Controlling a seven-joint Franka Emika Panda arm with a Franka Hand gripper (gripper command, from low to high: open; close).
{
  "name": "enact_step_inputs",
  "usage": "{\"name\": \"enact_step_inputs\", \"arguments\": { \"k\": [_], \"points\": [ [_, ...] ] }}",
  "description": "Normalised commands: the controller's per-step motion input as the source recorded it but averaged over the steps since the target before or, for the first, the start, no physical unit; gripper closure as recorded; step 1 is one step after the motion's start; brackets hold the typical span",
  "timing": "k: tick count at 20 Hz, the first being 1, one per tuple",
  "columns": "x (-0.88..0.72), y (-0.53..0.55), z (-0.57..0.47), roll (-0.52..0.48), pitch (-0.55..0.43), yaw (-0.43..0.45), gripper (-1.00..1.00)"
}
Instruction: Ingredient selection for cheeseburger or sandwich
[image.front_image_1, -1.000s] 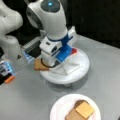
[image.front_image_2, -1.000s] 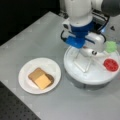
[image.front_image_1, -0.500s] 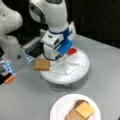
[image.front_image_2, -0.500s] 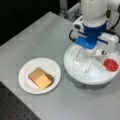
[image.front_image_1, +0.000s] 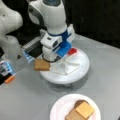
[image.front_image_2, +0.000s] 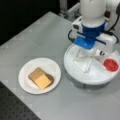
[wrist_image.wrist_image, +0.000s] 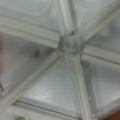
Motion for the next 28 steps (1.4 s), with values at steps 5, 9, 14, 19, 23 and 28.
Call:
{"name": "enact_step_inputs", "arguments": {
  "k": [5,9,14,19,23,28],
  "points": [
    [-0.07,0.12,-0.22,-0.233,-0.145,0.093,-1.0],
    [-0.08,0.18,-0.13,-0.22,-0.143,0.075,-1.0],
    [-0.09,0.12,-0.1,-0.195,-0.132,0.075,-1.0],
    [-0.06,0.0,-0.14,-0.165,-0.148,0.1,-1.0],
    [-0.04,-0.1,-0.11,-0.131,-0.123,0.129,-1.0],
    [0.0,-0.19,-0.04,-0.114,-0.074,0.2,-1.0]
  ]
}}
